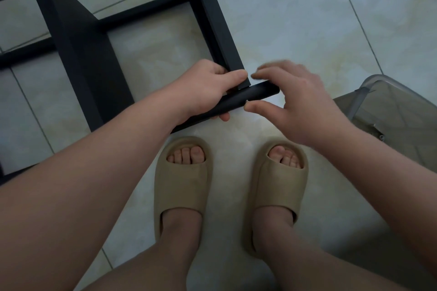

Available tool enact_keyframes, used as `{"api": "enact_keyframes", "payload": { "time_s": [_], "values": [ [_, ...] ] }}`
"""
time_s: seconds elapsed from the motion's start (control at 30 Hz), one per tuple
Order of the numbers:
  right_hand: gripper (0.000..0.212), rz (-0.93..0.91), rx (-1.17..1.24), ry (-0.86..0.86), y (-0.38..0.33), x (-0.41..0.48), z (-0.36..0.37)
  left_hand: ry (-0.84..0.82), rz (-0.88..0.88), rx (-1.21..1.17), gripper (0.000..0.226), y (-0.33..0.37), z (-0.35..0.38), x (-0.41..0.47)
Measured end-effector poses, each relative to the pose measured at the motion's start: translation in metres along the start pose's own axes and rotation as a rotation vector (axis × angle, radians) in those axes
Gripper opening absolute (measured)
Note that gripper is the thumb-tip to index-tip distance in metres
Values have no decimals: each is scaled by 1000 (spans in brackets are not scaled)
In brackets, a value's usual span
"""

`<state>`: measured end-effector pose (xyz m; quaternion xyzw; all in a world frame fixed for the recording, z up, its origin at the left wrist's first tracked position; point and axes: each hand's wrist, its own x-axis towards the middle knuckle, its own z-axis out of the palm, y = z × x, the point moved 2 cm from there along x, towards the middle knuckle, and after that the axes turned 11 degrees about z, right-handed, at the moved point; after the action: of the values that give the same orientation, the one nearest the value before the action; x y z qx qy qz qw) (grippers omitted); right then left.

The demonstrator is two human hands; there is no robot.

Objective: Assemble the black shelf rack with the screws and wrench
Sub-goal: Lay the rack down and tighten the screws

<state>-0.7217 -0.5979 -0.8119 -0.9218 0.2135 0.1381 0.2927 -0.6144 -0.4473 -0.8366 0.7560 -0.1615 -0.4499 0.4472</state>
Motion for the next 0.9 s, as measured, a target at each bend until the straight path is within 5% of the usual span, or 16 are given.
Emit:
{"api": "enact_keyframes", "payload": {
  "time_s": [0.1, 0.3, 0.9],
  "values": [
    [42, -26, 88, -154, 5, 9, -1, 23, 12, -3, 43, 1, 0, -1],
    [31, -89, 150, -111, 9, 9, 3, 131, 23, 34, 42, 1, -2, -4],
    [29, -119, 211, -116, 9, 15, 3, 86, -3, 81, 54, 6, -1, -7]
  ]
}}
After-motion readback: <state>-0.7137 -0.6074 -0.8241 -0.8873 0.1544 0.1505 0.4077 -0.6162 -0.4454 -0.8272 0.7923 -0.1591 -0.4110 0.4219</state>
